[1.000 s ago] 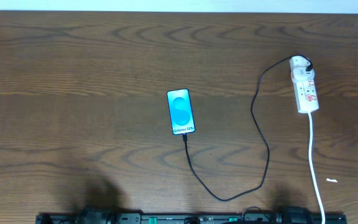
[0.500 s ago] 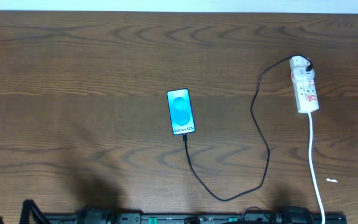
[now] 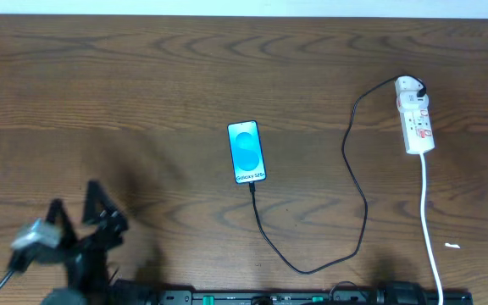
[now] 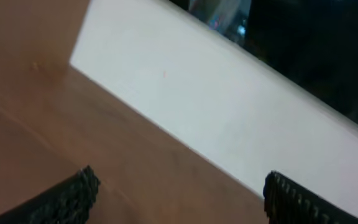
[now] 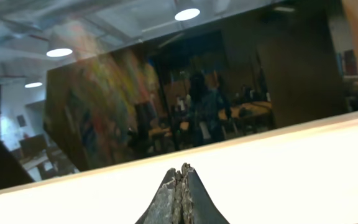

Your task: Plug charger to phone and switch on socket

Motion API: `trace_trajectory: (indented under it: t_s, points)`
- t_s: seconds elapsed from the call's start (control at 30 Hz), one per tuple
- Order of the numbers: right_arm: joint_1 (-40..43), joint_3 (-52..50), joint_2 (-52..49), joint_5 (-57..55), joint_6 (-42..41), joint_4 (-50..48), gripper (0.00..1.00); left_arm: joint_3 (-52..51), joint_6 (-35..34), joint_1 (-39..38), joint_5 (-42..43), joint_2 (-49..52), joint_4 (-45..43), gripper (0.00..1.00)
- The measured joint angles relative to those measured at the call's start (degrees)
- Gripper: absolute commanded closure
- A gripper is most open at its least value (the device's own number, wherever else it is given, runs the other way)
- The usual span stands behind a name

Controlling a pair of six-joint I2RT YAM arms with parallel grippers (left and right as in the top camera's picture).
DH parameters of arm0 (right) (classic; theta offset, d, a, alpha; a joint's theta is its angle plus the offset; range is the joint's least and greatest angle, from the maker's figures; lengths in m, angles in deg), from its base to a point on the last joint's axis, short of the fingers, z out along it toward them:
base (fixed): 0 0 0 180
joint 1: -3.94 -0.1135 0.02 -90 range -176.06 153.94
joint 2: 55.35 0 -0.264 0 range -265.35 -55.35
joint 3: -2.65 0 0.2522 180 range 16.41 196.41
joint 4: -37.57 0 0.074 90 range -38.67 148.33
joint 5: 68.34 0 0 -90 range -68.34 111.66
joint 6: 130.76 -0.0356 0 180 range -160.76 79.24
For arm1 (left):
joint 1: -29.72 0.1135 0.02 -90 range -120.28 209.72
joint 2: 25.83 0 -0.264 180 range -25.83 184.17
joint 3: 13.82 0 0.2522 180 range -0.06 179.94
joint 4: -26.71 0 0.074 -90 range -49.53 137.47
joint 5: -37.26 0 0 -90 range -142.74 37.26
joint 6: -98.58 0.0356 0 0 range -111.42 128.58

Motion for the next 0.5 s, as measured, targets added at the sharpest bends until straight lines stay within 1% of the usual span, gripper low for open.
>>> trace_trajectory:
  t_s: [0.3, 0.43, 0.5]
  points:
    - [0.00, -0.04, 0.83, 4.48, -0.72, -0.24, 0.99, -20.52, 0.04, 0.00, 1.25, 0.04, -18.51, 0.13]
    - [0.00, -0.11, 3.15, 4.74, -0.76, -0.24, 0.99, -26.49, 0.02, 0.00, 1.51, 0.04, -24.44, 0.13]
    - [0.00, -0.11, 4.66, 4.61, -0.76, -0.24, 0.99, -28.55, 0.04, 0.00, 1.62, 0.04, -25.92, 0.13]
